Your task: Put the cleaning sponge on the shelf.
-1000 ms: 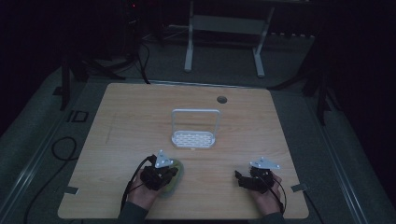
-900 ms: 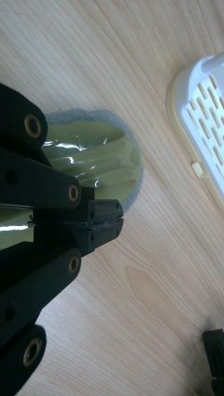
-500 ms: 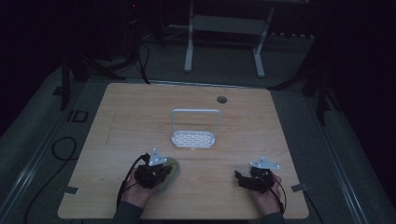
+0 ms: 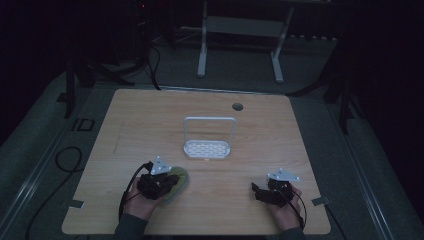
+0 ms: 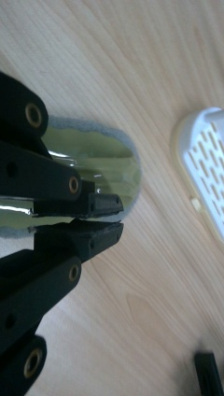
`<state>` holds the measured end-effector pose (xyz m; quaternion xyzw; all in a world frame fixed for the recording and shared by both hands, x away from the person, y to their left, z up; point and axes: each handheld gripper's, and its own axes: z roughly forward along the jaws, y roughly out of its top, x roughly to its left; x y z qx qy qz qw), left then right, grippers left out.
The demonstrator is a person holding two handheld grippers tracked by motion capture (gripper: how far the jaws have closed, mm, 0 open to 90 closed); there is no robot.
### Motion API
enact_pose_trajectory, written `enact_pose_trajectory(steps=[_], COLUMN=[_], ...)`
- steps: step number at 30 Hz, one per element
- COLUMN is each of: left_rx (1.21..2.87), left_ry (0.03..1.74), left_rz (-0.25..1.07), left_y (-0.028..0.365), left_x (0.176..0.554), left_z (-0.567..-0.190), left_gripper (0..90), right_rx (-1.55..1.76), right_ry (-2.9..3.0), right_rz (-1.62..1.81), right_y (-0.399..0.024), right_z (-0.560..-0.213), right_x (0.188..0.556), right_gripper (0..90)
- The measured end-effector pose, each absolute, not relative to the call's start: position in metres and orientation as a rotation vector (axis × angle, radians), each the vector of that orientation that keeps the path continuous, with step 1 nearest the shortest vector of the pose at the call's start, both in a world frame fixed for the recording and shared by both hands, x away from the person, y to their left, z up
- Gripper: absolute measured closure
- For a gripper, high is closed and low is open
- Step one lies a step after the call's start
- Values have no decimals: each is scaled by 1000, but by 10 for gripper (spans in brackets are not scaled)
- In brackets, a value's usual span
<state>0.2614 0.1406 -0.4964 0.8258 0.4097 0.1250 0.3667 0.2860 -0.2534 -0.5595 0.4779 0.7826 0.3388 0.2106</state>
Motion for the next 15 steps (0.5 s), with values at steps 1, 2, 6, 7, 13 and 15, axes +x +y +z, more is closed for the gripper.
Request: enact_pose_trajectory(steps=[1,2,6,7,13,15], left_rx=[2118,2112,2104,2103,2128,2139], left_ry=[1040,1038,1043,1045,1065,1073], left_rz=[319,316,319,317,313,310], left_y=[143,144,149,150,152,152], left_x=[261,261,265,266,273,275], left_z=[-492,-490,-482,-481,-476,-475], left_gripper=[814,807,770,759,716,707], right_rx=[1328,1328,1328,1328,1329,1327], right_ry=[2175,2175,2175,2175,2173,2174], right_rz=[942,942,942,943,943,943], right_y=[-253,-253,-253,-253,-253,-253], right_z=[-560,-560,-560,-560,-560,-560], right_x=[286,286,286,286,286,286], right_gripper=[217,217,217,217,217,217])
